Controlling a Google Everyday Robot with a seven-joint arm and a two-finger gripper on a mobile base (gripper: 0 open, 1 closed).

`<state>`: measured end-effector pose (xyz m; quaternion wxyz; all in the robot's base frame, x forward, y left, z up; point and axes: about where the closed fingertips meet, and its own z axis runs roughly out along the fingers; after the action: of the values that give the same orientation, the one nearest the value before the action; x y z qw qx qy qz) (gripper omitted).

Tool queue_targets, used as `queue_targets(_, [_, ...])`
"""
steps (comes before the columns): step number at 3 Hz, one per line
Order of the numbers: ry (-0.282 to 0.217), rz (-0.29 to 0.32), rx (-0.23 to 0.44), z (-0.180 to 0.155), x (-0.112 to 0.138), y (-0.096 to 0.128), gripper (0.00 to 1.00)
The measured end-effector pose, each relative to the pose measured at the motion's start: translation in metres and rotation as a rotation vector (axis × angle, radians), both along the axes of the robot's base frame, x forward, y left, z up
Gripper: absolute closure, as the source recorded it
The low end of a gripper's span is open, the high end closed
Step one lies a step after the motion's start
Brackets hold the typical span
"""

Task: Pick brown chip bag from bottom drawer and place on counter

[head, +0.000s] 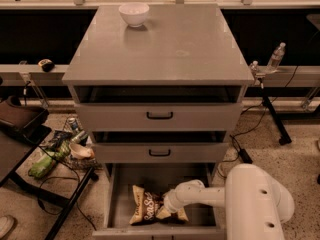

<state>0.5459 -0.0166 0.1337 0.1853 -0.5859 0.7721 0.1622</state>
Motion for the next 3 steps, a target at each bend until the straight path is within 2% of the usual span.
queue_targets(1, [-0.061, 0.022, 0.021, 0.040, 0.009, -0.013, 0.81])
queue_targets(2, [-0.092, 0.060, 0.009, 0.110, -0.006, -0.034, 1.00])
queue_targets(3, [-0.081, 0.056, -0.023, 0.189, -0.015, -0.074, 1.00])
